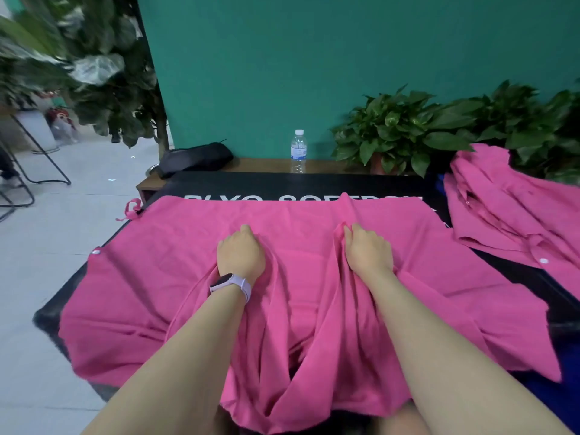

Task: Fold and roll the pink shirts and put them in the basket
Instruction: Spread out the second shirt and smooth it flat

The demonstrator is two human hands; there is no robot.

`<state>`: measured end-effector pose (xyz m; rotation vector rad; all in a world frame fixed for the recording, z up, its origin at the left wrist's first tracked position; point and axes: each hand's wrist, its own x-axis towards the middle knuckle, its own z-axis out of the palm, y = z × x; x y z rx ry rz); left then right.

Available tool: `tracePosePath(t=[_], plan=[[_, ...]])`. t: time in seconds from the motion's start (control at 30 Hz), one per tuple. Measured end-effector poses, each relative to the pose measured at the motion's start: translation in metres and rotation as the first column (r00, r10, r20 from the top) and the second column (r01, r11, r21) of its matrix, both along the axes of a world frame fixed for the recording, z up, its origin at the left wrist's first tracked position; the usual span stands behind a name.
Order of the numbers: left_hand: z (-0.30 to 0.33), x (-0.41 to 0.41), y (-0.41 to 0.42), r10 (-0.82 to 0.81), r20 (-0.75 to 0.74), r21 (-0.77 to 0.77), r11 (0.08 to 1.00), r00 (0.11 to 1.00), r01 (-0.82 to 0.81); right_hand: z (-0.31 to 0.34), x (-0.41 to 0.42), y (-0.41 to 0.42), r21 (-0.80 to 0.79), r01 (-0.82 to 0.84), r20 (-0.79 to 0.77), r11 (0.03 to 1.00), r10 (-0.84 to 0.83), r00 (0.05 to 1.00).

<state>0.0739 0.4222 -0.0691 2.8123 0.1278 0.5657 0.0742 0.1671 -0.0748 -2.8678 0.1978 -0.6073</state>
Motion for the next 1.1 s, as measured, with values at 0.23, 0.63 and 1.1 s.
tracePosePath(t=[0.23, 0.63, 1.1], plan=[[-0.005, -0.044, 0.01, -0.018, 0.046, -0.018, 1.0, 0.999, 0.019, -0.002, -0.052, 0.005, 0.057, -0.015, 0.094, 0.998, 0.01, 0.995], [0.077, -0.039, 0.011, 0.077, 0.371, -0.549, 0.822, 0.926, 0.152, 0.006, -0.062, 0.01, 0.12, -0.258, 0.073, 0.959, 0.251, 0.965], [0.099, 0.082, 0.001, 0.076, 0.064, -0.415, 0.909, 0.995, -0.043, 0.005, -0.053, 0.008, 0.11, -0.236, 0.02, 0.966, 0.235, 0.972]])
